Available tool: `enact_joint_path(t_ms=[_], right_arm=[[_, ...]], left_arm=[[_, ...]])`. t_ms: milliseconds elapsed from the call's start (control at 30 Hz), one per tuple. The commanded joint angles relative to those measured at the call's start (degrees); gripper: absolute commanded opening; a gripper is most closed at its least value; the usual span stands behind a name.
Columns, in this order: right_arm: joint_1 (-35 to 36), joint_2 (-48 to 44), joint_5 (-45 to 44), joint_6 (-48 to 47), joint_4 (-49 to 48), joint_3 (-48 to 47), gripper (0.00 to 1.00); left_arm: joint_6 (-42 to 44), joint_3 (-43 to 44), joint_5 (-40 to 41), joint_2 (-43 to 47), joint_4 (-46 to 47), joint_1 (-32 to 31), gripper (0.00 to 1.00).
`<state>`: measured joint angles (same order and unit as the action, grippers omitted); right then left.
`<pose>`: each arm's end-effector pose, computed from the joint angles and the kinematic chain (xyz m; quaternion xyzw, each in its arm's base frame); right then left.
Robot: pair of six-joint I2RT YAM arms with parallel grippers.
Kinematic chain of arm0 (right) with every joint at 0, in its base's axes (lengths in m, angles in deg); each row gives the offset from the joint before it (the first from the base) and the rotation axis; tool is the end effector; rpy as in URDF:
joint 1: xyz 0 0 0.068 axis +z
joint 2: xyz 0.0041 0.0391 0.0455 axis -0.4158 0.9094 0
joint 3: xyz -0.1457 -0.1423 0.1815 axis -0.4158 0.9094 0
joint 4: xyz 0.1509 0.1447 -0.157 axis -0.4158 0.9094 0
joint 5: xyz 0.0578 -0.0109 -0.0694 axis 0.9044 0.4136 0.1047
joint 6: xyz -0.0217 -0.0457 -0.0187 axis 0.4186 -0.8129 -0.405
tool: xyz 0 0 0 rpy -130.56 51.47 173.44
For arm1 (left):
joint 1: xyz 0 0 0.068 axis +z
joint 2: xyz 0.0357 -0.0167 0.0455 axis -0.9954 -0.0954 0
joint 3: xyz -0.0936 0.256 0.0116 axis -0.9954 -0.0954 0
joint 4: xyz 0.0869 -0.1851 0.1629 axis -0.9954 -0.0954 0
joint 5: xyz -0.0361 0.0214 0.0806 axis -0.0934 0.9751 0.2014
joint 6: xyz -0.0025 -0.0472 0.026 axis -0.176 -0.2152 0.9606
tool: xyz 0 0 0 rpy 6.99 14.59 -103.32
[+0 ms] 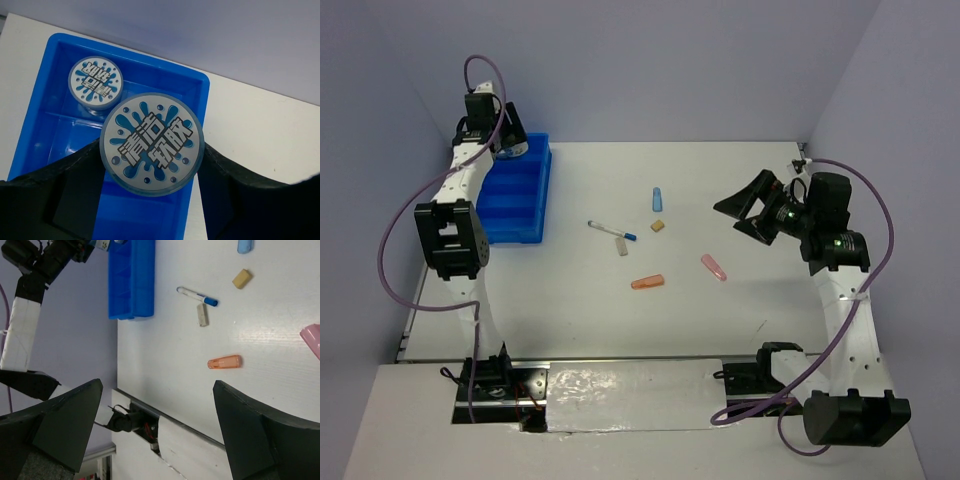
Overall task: Sort the stationery into containers
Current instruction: Place the stationery in the storage box.
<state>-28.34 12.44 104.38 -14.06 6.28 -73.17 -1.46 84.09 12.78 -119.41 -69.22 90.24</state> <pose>0.1951 0.0093 0.3772 0.1375 0.8212 0.4122 0.3700 0.5066 0.0517 0.3108 -0.1956 0.8259 -0.0548 0.5260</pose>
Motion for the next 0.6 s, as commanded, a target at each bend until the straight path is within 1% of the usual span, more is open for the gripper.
enact_joint_path(t_ms=[0, 67, 133, 200, 333, 400, 500, 567], right_arm=[[0.7, -1.2, 1.0, -2.7, 2.8, 1.4, 1.0], [0.9, -1.4, 0.6, -3.2, 4.5, 1.1, 1.0], [1.0, -1.6, -0.3, -4.1, 5.6, 0.8, 1.0], [1.1, -1.9, -0.4, -4.2, 6.5, 0.8, 1.0], [1.2, -2.2, -0.2, -3.7, 6.9, 0.6, 1.0], [1.2, -2.4, -0.5, -3.5, 6.8, 0.6, 1.0], [1.2, -2.4, -0.8, -2.4, 5.9, 1.2, 1.0], [1.4, -2.4, -0.5, -1.5, 5.1, 1.2, 1.0]], left_arm=[[1.2, 2.8, -1.8, -0.9, 8.9, -0.5, 0.0], [1.9, 2.8, -1.8, -1.3, 11.6, -0.5, 0.0], [2.7, 4.1, -1.8, -3.0, 11.9, -0.5, 0.0], [3.5, 5.6, 0.2, -4.8, 11.6, -0.5, 0.0], [4.0, 4.7, 1.0, -6.3, 14.5, -0.4, 0.0], [3.6, 5.4, 0.1, -7.8, 15.6, -0.4, 0.05], [2.9, 7.8, -0.4, -10.3, 14.9, -0.4, 0.06], [2.8, 7.2, 0.1, -10.9, 15.8, -0.4, 0.08]])
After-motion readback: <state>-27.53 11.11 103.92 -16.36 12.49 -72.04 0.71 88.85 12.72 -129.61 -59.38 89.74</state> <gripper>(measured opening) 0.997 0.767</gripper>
